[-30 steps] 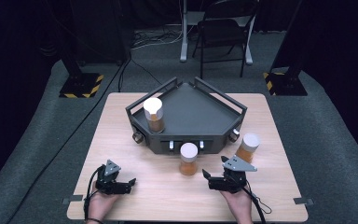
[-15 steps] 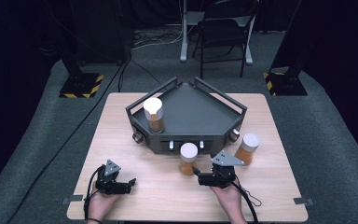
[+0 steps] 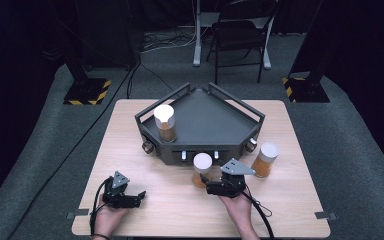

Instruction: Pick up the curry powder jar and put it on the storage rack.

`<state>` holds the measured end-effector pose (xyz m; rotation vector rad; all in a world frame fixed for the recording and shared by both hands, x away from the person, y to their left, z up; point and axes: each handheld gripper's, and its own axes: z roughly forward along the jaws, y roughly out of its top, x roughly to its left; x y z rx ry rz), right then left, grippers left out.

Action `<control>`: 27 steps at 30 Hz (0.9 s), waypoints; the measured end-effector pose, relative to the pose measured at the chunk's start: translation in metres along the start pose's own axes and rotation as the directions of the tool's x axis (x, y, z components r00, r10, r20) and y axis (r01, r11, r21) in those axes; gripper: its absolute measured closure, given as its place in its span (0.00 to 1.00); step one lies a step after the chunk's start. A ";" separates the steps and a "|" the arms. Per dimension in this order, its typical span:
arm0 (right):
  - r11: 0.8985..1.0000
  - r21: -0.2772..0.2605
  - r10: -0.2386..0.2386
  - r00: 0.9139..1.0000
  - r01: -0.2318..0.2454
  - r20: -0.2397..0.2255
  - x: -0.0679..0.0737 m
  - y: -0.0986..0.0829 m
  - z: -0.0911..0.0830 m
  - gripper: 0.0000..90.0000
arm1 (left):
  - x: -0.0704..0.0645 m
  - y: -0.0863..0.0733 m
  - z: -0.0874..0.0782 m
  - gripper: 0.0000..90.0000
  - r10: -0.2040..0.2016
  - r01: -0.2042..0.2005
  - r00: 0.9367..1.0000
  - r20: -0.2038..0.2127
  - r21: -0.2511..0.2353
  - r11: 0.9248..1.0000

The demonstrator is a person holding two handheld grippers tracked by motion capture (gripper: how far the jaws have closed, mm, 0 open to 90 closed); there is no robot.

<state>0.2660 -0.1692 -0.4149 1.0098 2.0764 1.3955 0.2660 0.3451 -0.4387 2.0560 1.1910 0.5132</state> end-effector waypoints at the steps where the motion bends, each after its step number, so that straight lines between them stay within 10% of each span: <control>1: 1.000 0.003 -0.002 1.000 0.002 -0.003 0.000 0.001 0.002 0.16 | 0.000 0.000 0.000 0.06 0.000 0.000 1.000 0.000 0.000 1.000; 27: 0.999 0.024 -0.046 0.999 0.047 -0.010 0.005 0.011 0.026 0.37 | 0.001 0.000 0.000 0.06 0.002 -0.002 1.000 0.002 0.000 1.000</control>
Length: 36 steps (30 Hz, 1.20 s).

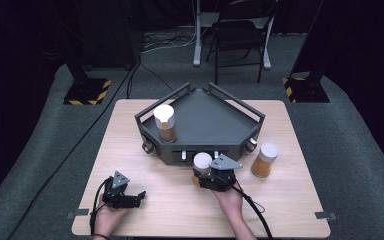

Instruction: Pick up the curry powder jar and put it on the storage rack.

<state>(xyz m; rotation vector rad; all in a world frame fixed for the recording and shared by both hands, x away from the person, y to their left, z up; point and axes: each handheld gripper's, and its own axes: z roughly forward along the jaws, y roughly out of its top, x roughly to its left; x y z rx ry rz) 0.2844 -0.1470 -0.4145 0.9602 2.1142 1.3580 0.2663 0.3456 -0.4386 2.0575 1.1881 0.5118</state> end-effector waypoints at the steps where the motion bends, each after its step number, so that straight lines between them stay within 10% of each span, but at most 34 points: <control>1: 1.000 0.000 0.001 1.000 -0.001 0.002 0.001 0.000 0.000 0.37 | 0.000 0.000 0.000 0.06 0.000 0.000 1.000 0.000 0.000 1.000; 36: 0.999 -0.010 -0.035 0.999 0.035 -0.014 -0.002 0.064 -0.032 0.38 | 0.000 0.000 0.000 0.06 0.000 0.000 1.000 0.000 0.000 1.000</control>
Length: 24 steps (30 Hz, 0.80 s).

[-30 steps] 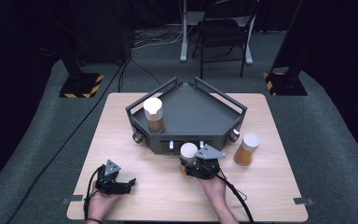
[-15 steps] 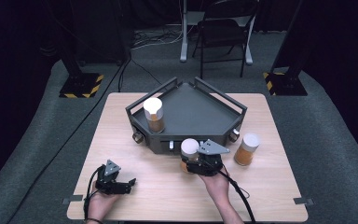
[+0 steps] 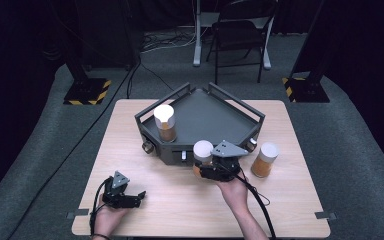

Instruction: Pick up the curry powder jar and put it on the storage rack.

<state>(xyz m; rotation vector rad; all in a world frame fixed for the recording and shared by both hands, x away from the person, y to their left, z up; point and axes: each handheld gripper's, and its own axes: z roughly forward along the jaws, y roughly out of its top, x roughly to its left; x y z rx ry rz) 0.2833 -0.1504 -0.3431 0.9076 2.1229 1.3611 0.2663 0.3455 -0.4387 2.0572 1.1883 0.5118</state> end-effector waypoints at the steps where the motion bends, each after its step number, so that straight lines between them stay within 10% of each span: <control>1: 1.000 -0.001 0.000 1.000 0.000 -0.001 -0.001 0.002 -0.001 0.38 | 0.000 0.000 0.000 0.06 0.000 0.000 1.000 0.000 0.000 1.000; 24: 0.999 -0.035 0.037 0.999 -0.037 -0.015 -0.011 0.040 -0.006 0.38 | 0.000 0.000 0.000 0.06 0.001 -0.001 1.000 0.000 0.000 1.000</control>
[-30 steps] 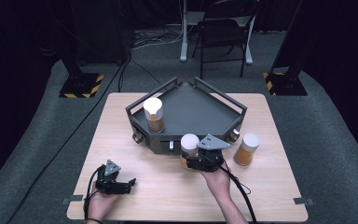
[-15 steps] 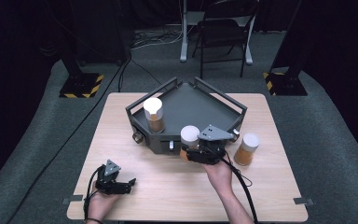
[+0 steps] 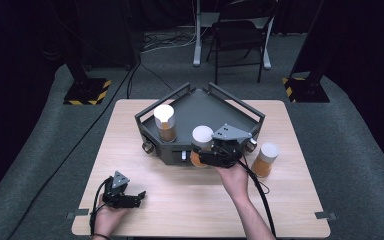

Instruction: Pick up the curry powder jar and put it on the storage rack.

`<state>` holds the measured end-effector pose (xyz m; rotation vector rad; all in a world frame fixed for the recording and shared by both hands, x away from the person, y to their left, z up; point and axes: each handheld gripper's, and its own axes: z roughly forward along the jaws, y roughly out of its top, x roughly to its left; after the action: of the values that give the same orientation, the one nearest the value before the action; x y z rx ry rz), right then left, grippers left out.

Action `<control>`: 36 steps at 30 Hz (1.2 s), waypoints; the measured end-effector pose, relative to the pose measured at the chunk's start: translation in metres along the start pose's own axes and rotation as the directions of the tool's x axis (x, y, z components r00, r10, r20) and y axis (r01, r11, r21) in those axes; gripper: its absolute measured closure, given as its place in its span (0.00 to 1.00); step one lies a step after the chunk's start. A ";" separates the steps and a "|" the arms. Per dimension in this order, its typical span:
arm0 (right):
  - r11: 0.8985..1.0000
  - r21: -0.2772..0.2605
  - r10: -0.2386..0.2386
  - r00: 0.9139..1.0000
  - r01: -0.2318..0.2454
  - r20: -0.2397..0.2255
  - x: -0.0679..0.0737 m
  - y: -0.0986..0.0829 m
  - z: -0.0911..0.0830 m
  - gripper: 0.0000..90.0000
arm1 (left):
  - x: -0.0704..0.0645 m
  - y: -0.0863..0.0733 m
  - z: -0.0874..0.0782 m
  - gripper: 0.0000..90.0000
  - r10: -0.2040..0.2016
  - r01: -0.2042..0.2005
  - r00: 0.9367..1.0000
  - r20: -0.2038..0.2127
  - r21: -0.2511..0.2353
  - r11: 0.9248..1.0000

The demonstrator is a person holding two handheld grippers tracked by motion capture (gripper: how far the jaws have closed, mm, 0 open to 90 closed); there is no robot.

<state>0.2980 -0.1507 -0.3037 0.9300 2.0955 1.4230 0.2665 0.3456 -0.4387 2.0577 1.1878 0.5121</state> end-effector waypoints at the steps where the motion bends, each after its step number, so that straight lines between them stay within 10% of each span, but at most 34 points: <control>1: 1.000 -0.001 -0.002 1.000 0.002 0.003 0.000 0.001 0.000 0.38 | 0.000 0.000 0.000 0.06 0.000 0.000 1.000 0.000 0.000 1.000; 36: 1.000 -0.008 0.016 0.993 -0.015 0.113 -0.015 0.038 0.038 0.38 | 0.000 0.000 0.000 0.06 -0.001 0.001 1.000 0.000 -0.001 1.000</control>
<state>0.3443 -0.1284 -0.2832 1.0026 2.0029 1.3521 0.2664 0.3456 -0.4387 2.0566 1.1882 0.5115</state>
